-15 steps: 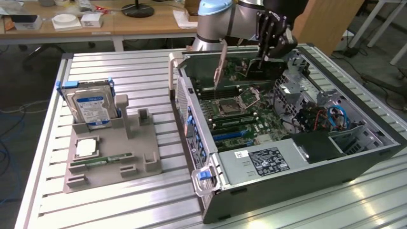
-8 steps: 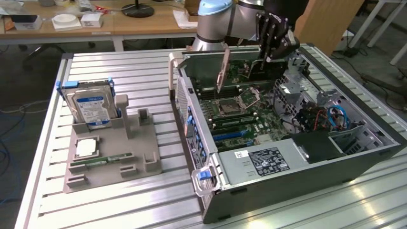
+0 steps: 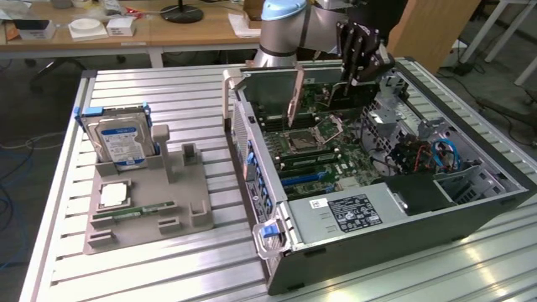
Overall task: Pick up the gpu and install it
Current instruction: 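Insert the gpu into the slot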
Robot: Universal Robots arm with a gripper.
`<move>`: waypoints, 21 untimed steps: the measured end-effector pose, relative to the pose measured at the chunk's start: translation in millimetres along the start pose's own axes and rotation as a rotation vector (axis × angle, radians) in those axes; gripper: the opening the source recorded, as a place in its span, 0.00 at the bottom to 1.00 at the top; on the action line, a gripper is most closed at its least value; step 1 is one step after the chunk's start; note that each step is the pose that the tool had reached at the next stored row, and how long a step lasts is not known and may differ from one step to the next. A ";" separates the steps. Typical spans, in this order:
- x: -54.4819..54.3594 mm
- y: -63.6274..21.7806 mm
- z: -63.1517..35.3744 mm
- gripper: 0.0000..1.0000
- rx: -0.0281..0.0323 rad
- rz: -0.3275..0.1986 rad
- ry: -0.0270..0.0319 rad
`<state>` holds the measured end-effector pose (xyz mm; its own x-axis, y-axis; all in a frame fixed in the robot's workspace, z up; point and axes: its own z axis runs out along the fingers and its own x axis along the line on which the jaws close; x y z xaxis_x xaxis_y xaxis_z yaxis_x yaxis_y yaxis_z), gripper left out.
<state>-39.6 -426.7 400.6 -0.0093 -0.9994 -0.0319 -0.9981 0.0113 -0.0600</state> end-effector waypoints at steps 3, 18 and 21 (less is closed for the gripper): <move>0.4 0.4 5.4 0.26 0.0001 0.000 0.0002; 2.2 2.1 32.7 0.26 0.0000 0.000 0.0000; 2.4 6.3 37.6 0.26 0.0000 0.000 0.0001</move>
<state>-43.6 -427.9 362.7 -0.0095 -0.9995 -0.0317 -0.9981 0.0114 -0.0600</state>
